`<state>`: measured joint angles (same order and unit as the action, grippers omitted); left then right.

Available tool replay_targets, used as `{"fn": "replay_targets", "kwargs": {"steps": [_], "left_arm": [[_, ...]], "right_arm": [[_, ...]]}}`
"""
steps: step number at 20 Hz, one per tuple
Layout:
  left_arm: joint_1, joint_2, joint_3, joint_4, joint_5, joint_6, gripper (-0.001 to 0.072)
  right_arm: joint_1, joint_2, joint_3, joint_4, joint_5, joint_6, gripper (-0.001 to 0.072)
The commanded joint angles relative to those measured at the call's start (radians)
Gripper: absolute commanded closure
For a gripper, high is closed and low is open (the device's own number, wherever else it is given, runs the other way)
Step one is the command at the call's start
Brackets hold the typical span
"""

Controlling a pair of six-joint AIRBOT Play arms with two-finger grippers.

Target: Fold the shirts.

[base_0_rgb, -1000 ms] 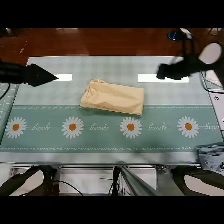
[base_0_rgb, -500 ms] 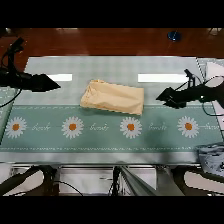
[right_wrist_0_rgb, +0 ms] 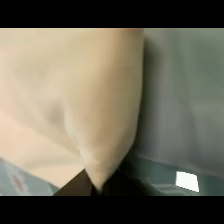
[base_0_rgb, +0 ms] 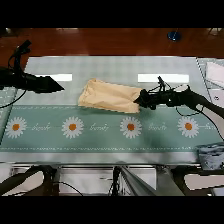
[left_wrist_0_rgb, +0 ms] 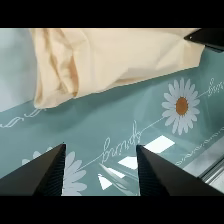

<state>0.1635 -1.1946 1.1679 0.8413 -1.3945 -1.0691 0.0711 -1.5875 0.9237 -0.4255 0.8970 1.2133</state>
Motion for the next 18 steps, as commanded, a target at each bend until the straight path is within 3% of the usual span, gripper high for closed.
{"fn": "replay_targets", "kwargs": {"steps": [1, 4, 6, 9, 11, 15, 18], "left_arm": [[-0.004, 0.0, 0.0, 0.001, -0.004, 0.001, 0.0181], [-0.004, 0.0, 0.0, 0.001, -0.004, 0.001, 0.0181], [-0.004, 0.0, 0.0, 0.001, -0.004, 0.001, 0.0181], [-0.004, -0.001, 0.0, 0.001, -0.003, 0.001, 0.0182], [-0.004, -0.001, 0.0, 0.0, -0.003, 0.001, 0.0181], [-0.011, -0.001, 0.0, 0.0, -0.003, 0.002, 0.0181], [-0.012, -0.001, 0.0, 0.001, -0.004, 0.011, 0.0182]], "right_arm": [[-0.02, 0.04, 0.063, 0.108, 0.139, -0.098, 0.0697], [-0.121, 0.218, 0.142, 0.101, 0.311, -0.085, 0.0697], [-0.226, 0.376, 0.203, 0.031, 0.395, 0.029, 0.0697], [-0.429, 0.594, 0.308, -0.242, 0.528, 0.249, 0.0697], [-0.589, 0.706, 0.375, -0.457, 0.667, 0.32, 0.0697], [-0.883, 0.802, 0.433, -0.869, 0.902, 0.301, 0.0698], [-1.013, 0.793, 0.433, -1.002, 0.934, 0.311, 0.0698]]}}
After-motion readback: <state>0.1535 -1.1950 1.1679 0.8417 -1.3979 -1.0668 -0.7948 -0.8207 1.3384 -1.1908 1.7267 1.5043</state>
